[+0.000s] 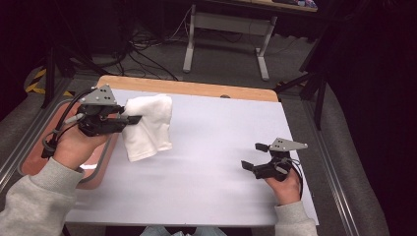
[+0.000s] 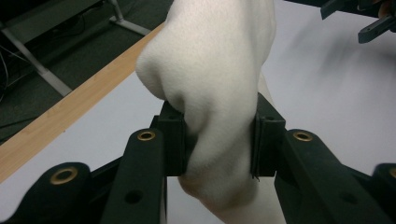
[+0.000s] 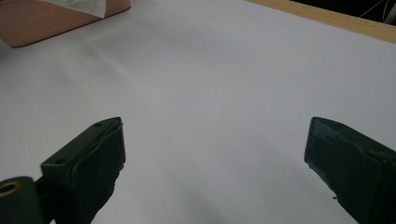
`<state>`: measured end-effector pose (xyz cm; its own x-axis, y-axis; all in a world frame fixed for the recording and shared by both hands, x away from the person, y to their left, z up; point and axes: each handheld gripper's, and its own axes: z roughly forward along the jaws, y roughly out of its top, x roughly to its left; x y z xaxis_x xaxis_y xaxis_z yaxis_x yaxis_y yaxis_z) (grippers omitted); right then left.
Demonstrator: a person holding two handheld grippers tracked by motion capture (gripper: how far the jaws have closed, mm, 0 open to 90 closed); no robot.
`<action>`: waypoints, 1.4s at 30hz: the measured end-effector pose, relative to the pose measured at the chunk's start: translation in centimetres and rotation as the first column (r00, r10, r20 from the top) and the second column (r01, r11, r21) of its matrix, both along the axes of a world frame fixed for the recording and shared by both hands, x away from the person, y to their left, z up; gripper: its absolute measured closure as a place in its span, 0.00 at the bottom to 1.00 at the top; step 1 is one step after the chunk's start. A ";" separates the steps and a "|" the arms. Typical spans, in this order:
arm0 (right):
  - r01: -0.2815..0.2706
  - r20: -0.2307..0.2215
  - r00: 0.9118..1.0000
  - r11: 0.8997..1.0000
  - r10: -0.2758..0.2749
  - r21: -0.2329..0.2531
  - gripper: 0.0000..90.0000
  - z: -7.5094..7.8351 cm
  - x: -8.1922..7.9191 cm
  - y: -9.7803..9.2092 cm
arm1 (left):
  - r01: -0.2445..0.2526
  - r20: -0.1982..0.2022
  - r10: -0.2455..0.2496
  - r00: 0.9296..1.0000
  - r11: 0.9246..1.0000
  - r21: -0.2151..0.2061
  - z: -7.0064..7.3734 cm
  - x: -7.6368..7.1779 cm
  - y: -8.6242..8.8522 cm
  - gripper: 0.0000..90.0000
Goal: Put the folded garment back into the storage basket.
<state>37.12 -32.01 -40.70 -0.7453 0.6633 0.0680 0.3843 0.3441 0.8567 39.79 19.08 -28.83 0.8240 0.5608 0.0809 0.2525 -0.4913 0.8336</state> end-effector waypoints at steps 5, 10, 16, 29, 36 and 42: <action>0.000 0.000 1.000 1.000 0.000 -0.003 0.06 -0.1 0.0 0.0 | -0.016 0.005 0.016 1.000 1.000 -0.001 0.2 0.0 1.1 0.72; 0.000 -0.002 1.000 1.000 0.000 -0.005 0.06 -0.1 0.0 0.0 | -0.040 0.014 0.040 0.999 0.999 0.010 0.3 0.0 2.3 0.72; 0.001 -0.002 1.000 1.000 -0.001 -0.005 0.06 -0.1 0.0 0.0 | -0.076 0.008 0.076 0.997 0.997 0.010 0.4 -0.1 3.9 0.72; 0.000 -0.005 1.000 1.000 0.000 -0.013 0.06 -0.3 0.0 0.2 | -0.152 -0.008 0.153 0.988 0.988 0.030 0.0 -0.3 7.7 0.71; -0.005 -0.006 1.000 1.000 0.004 -0.020 0.06 -0.4 0.1 0.4 | -0.180 -0.014 0.180 0.984 0.983 0.036 -0.3 -0.3 9.4 0.71; -0.005 -0.009 1.000 1.000 0.005 -0.024 0.06 -0.4 0.1 0.4 | -0.202 -0.024 0.203 0.979 0.979 0.039 -0.5 -0.3 10.6 0.71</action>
<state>37.20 -31.61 -41.14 -0.7479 0.6612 0.0591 0.3903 0.3660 0.8448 39.52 29.71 -29.37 0.6959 0.7134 0.0825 0.3728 -0.4571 0.8075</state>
